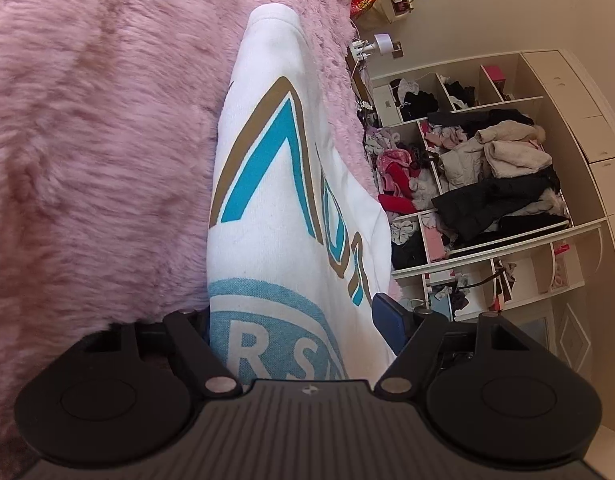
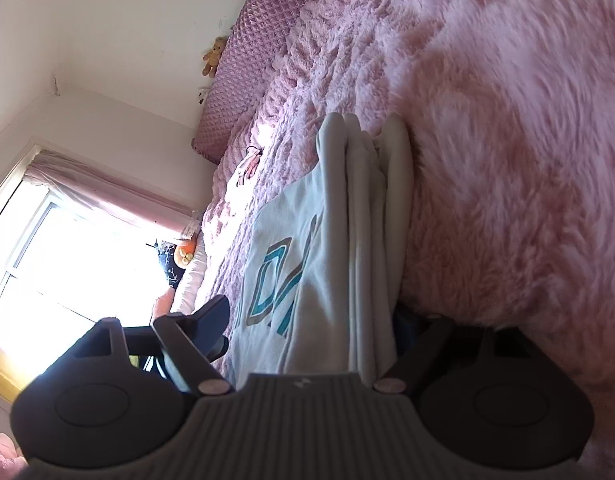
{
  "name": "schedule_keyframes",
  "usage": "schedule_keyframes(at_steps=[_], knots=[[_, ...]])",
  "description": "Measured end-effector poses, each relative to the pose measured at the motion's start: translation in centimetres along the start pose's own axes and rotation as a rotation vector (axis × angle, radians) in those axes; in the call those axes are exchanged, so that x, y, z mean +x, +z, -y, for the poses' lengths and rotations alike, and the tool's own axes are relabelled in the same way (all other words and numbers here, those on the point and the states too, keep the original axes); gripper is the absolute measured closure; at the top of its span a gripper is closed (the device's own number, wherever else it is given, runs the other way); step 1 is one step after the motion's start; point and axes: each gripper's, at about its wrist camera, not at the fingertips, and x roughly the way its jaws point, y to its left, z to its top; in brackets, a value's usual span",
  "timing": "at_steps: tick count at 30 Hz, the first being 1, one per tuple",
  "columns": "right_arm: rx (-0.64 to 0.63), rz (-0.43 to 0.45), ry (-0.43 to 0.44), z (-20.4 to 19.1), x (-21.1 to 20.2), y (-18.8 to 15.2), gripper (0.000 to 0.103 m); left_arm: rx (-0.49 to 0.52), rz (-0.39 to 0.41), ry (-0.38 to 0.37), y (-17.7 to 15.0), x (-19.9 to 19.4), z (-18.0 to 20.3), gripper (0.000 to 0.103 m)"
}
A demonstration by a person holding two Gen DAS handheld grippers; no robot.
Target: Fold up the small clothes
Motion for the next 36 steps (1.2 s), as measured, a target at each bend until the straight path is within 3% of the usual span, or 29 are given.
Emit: schedule_keyframes(at_steps=[2,4,5,6,9,12,17,21,24,36], knots=[[-0.011,-0.004,-0.01,-0.3,0.5,0.1,0.028,-0.007,-0.008,0.006,0.1,0.2,0.0,0.021],[-0.025,-0.004,-0.04,-0.6,0.7,0.0,0.037,-0.005,-0.018,0.04,0.2,0.5,0.2,0.032],[-0.031,-0.005,-0.054,-0.7,0.9,0.0,0.039,-0.003,-0.023,0.073,0.3,0.5,0.1,0.047],[-0.037,-0.005,-0.072,-0.9,1.1,-0.1,0.045,-0.012,-0.029,0.083,0.2,0.5,-0.2,0.055],[-0.055,-0.006,-0.151,-1.4,1.4,-0.2,0.069,-0.044,-0.022,0.076,0.1,0.2,-0.5,0.064],[-0.074,0.01,-0.213,-2.4,1.7,-0.5,0.074,-0.02,-0.006,0.107,-0.2,0.0,0.4,0.068],[-0.076,0.038,-0.274,-5.5,1.7,-0.4,0.078,0.012,0.019,0.109,-0.3,-1.2,2.8,0.076],[-0.133,0.036,-0.299,-9.1,1.4,-0.6,0.078,0.103,0.012,0.121,-0.3,-2.7,6.4,0.076],[-0.175,0.031,-0.271,-12.1,0.9,-1.4,0.078,0.189,0.02,0.148,-0.8,-4.7,9.2,0.076],[-0.343,-0.003,-0.15,-25.4,3.1,-8.5,0.078,0.272,0.168,0.187,-2.1,-19.7,13.5,0.076]])
